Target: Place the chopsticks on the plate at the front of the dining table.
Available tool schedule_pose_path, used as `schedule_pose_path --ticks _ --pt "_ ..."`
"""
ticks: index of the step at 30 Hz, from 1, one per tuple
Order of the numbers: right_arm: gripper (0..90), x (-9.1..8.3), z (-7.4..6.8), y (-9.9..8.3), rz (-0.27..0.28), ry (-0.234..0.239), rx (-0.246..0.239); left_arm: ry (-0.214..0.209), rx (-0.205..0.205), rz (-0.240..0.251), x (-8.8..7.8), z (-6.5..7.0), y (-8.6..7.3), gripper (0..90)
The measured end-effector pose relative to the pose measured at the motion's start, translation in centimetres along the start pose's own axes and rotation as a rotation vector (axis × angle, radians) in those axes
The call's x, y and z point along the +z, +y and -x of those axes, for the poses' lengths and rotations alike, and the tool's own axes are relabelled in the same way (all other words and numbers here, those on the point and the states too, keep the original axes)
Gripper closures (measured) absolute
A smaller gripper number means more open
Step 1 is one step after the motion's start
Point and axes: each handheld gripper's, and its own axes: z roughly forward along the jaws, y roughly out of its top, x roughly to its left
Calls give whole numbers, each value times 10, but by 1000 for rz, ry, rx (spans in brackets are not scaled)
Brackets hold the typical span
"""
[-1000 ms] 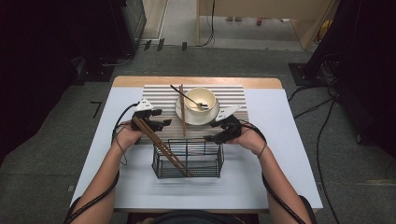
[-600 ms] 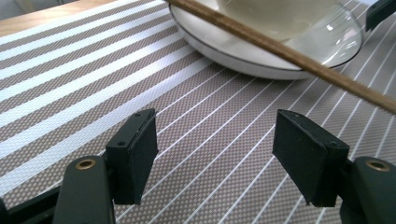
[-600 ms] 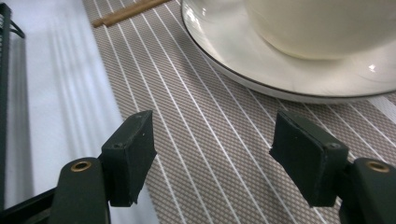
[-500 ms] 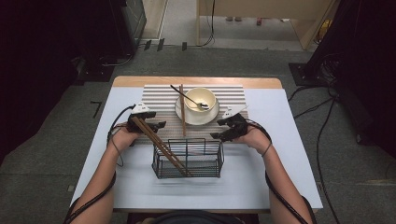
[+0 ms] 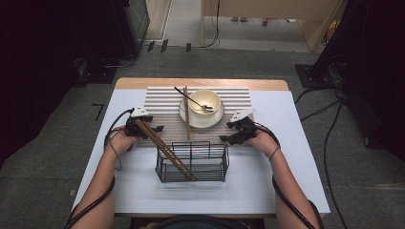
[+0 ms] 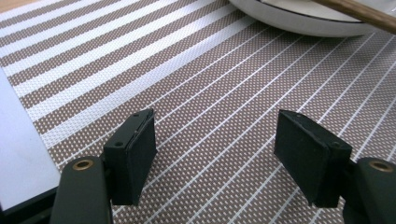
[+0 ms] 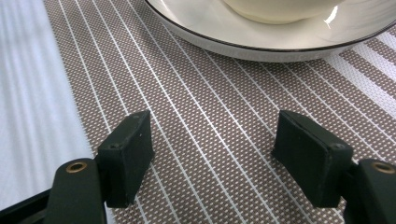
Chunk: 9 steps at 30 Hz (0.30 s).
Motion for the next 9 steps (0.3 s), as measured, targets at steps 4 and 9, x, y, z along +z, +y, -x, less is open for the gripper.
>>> schedule_pose_path --ticks 4,9 --pt "183 2 -1 -4 27 24 0 2 -7 -15 1 -1 0 283" --pt "160 3 -3 -3 20 18 -21 -7 -10 -14 1 -1 0 269"
